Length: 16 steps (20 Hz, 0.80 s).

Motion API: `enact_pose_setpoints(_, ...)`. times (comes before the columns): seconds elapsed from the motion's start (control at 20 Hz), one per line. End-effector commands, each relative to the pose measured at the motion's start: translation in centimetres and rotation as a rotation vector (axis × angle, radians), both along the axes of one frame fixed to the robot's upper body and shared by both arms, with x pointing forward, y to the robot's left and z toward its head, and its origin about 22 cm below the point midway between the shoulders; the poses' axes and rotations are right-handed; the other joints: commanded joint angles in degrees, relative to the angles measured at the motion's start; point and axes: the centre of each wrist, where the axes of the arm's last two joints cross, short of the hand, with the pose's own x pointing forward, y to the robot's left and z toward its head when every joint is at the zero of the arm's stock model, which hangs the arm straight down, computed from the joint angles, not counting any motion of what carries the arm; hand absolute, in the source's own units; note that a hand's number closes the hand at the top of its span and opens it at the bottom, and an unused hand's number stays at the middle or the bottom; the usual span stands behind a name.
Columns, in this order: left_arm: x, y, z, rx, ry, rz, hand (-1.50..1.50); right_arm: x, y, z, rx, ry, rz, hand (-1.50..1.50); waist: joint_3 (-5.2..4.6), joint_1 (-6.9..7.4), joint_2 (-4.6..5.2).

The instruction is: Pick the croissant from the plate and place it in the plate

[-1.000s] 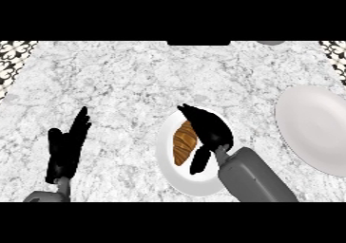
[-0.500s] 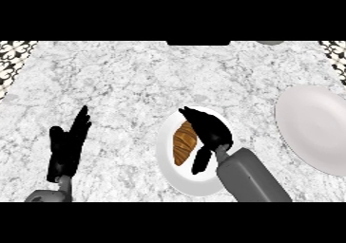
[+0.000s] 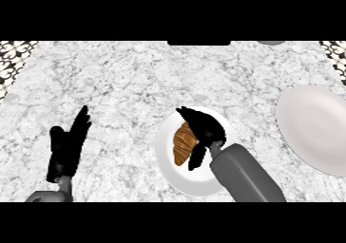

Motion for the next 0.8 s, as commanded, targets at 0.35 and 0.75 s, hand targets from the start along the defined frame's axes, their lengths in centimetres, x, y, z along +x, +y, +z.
enact_pose_setpoints(0.35, 0.4, -0.2, 0.9, -0.007, -0.004, 0.002, 0.0, 0.2, 0.5, -0.5, -0.033, -0.114, 0.073, 1.5, 0.0, -0.18, -0.05)
enact_pose_setpoints(0.75, -0.5, 0.0, -0.6, -0.003, 0.003, 0.005, 0.0, -0.3, -4.0, -1.6, -0.07, -0.296, -0.107, 1.5, 0.0, -0.53, -0.11)
